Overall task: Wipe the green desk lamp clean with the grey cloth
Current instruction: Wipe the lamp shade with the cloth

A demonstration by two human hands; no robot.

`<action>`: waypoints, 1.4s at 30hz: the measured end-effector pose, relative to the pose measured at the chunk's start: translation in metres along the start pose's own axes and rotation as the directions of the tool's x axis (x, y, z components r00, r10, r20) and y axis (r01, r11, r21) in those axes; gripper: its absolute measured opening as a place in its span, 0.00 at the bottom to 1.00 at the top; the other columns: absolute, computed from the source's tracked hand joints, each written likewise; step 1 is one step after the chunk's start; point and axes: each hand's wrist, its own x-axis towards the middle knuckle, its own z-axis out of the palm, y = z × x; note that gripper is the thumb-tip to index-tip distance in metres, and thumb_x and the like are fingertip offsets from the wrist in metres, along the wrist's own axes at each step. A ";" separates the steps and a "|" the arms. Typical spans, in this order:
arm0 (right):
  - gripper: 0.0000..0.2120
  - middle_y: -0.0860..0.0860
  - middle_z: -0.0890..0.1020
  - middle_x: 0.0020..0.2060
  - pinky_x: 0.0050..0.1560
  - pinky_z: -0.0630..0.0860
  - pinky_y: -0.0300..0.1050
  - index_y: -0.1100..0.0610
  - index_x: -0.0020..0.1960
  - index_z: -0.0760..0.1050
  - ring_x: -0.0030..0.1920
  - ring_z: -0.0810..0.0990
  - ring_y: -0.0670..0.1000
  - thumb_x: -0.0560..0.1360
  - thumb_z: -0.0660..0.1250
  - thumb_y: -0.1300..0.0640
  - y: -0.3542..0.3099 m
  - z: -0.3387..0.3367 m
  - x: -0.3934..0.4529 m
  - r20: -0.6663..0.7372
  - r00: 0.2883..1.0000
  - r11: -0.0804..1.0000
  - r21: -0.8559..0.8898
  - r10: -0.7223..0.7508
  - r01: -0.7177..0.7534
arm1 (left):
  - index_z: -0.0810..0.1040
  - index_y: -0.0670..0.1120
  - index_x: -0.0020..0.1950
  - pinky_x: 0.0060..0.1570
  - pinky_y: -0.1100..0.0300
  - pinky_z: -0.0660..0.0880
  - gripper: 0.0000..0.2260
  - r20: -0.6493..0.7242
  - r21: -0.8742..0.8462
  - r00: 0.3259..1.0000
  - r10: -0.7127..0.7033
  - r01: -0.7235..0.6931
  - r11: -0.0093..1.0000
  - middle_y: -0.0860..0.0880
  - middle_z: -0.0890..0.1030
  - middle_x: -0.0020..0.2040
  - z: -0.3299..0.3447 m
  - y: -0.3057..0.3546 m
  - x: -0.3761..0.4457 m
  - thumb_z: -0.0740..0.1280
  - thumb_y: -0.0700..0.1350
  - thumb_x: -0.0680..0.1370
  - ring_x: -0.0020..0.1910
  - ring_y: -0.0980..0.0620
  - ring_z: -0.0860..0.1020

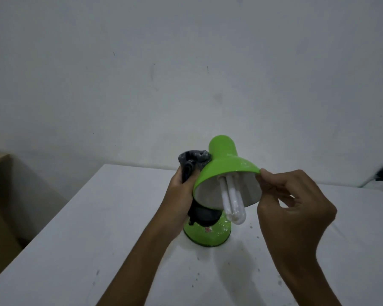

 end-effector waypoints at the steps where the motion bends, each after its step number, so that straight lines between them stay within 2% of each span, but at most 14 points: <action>1: 0.08 0.51 0.83 0.35 0.32 0.79 0.54 0.63 0.42 0.84 0.36 0.82 0.52 0.69 0.73 0.74 0.000 0.000 0.000 -0.001 1.000 1.000 -0.003 -0.002 0.002 | 0.79 0.47 0.63 0.53 0.56 0.79 0.11 -0.007 -0.072 0.999 -0.033 0.032 0.997 0.46 0.85 0.56 -0.001 -0.003 -0.004 0.63 0.45 0.82 0.57 0.47 0.83; 4: 0.08 0.51 0.83 0.35 0.31 0.78 0.53 0.62 0.43 0.84 0.35 0.82 0.52 0.70 0.73 0.74 -0.004 0.001 -0.002 0.004 1.000 1.000 -0.022 -0.012 0.012 | 0.79 0.43 0.65 0.52 0.56 0.80 0.15 0.000 -0.286 0.982 -0.186 0.179 0.942 0.44 0.85 0.57 -0.006 -0.012 -0.023 0.64 0.44 0.79 0.55 0.48 0.84; 8: 0.07 0.51 0.83 0.36 0.31 0.78 0.53 0.62 0.43 0.84 0.35 0.81 0.50 0.70 0.74 0.73 -0.004 0.000 -0.002 0.006 1.000 1.000 -0.012 -0.013 0.013 | 0.79 0.39 0.65 0.63 0.48 0.76 0.17 0.084 -0.280 0.928 -0.362 0.371 0.886 0.39 0.83 0.60 -0.010 -0.014 -0.039 0.59 0.45 0.82 0.58 0.43 0.82; 10: 0.07 0.51 0.83 0.36 0.31 0.78 0.53 0.62 0.43 0.85 0.35 0.81 0.50 0.70 0.74 0.72 -0.003 0.000 0.000 0.013 1.000 1.000 -0.011 -0.013 0.013 | 0.80 0.38 0.63 0.61 0.49 0.77 0.16 0.032 -0.297 0.950 -0.312 0.307 0.904 0.38 0.83 0.59 -0.009 -0.005 -0.038 0.60 0.44 0.82 0.56 0.43 0.82; 13: 0.07 0.51 0.83 0.35 0.31 0.78 0.52 0.62 0.43 0.85 0.34 0.80 0.50 0.70 0.74 0.72 -0.004 0.000 0.001 0.005 1.000 1.000 -0.025 -0.011 0.012 | 0.79 0.39 0.63 0.52 0.54 0.81 0.14 -0.088 -0.302 0.990 -0.110 0.079 0.950 0.41 0.84 0.54 -0.008 0.004 -0.035 0.60 0.41 0.82 0.51 0.46 0.84; 16: 0.08 0.52 0.82 0.34 0.30 0.77 0.51 0.62 0.43 0.85 0.33 0.80 0.51 0.70 0.73 0.73 -0.005 0.002 0.001 -0.004 1.000 1.000 -0.027 -0.005 0.005 | 0.80 0.40 0.58 0.58 0.53 0.79 0.12 -0.160 -0.362 0.985 0.061 -0.116 0.925 0.42 0.84 0.54 -0.001 -0.001 -0.044 0.58 0.38 0.81 0.56 0.46 0.83; 20: 0.09 0.51 0.83 0.35 0.31 0.77 0.47 0.62 0.43 0.85 0.34 0.80 0.49 0.69 0.74 0.73 -0.006 0.000 0.000 -0.006 1.000 1.000 -0.026 0.001 -0.001 | 0.76 0.42 0.67 0.64 0.49 0.73 0.18 -0.183 -0.465 0.983 -0.029 -0.061 0.883 0.41 0.81 0.63 0.006 -0.022 -0.048 0.61 0.45 0.79 0.63 0.44 0.79; 24: 0.09 0.47 0.81 0.36 0.35 0.73 0.35 0.61 0.43 0.85 0.34 0.80 0.47 0.69 0.75 0.73 -0.007 -0.003 0.002 -0.006 1.000 0.999 -0.040 0.012 -0.012 | 0.79 0.43 0.58 0.45 0.53 0.80 0.12 -0.217 -0.219 0.965 -0.144 0.096 0.971 0.44 0.84 0.51 0.000 -0.023 -0.051 0.63 0.49 0.81 0.45 0.49 0.85; 27: 0.08 0.50 0.82 0.35 0.35 0.73 0.33 0.61 0.43 0.85 0.34 0.79 0.48 0.69 0.75 0.73 -0.009 -0.002 0.001 -0.004 1.000 0.999 -0.031 0.013 -0.013 | 0.81 0.45 0.56 0.47 0.53 0.79 0.10 -0.296 -0.059 0.955 -0.019 0.002 0.998 0.48 0.86 0.47 -0.008 -0.006 -0.059 0.65 0.49 0.81 0.48 0.49 0.84; 29: 0.08 0.52 0.83 0.34 0.33 0.73 0.36 0.61 0.43 0.85 0.33 0.79 0.49 0.69 0.74 0.73 -0.011 -0.002 0.001 -0.014 1.000 1.000 -0.018 0.020 -0.020 | 0.85 0.50 0.47 0.51 0.52 0.78 0.09 -0.304 0.004 0.950 0.075 -0.078 0.997 0.49 0.87 0.45 -0.007 0.013 -0.065 0.65 0.47 0.80 0.49 0.50 0.84; 31: 0.09 0.52 0.83 0.34 0.34 0.76 0.40 0.61 0.43 0.85 0.34 0.81 0.49 0.69 0.75 0.72 -0.012 -0.001 0.001 -0.007 1.000 1.000 0.001 0.022 -0.022 | 0.86 0.51 0.40 0.45 0.58 0.79 0.10 -0.252 0.089 0.956 0.150 -0.131 0.987 0.51 0.87 0.40 -0.002 0.031 -0.069 0.66 0.46 0.79 0.43 0.54 0.85; 35: 0.10 0.48 0.84 0.37 0.39 0.83 0.48 0.59 0.46 0.85 0.40 0.83 0.44 0.70 0.75 0.71 -0.015 -0.007 0.005 0.084 0.994 0.987 0.132 0.076 -0.087 | 0.83 0.51 0.43 0.34 0.67 0.77 0.07 -0.188 0.253 0.936 0.297 -0.246 0.936 0.55 0.85 0.35 0.009 0.066 -0.064 0.67 0.47 0.79 0.36 0.59 0.83; 39: 0.12 0.43 0.85 0.38 0.43 0.83 0.39 0.49 0.45 0.85 0.44 0.84 0.44 0.70 0.76 0.66 -0.025 -0.026 0.019 0.273 0.919 0.892 0.277 0.283 -0.357 | 0.82 0.49 0.45 0.33 0.64 0.79 0.06 -0.114 0.349 0.928 0.355 -0.298 0.889 0.54 0.85 0.35 0.021 0.100 -0.055 0.68 0.48 0.79 0.34 0.58 0.83; 42: 0.08 0.42 0.86 0.39 0.42 0.79 0.29 0.49 0.47 0.85 0.44 0.84 0.41 0.72 0.75 0.61 -0.035 -0.036 0.043 0.331 0.890 0.839 0.341 0.315 -0.424 | 0.82 0.48 0.42 0.29 0.66 0.77 0.07 -0.048 0.434 0.903 0.427 -0.366 0.823 0.53 0.83 0.32 0.037 0.123 -0.047 0.69 0.47 0.78 0.30 0.58 0.81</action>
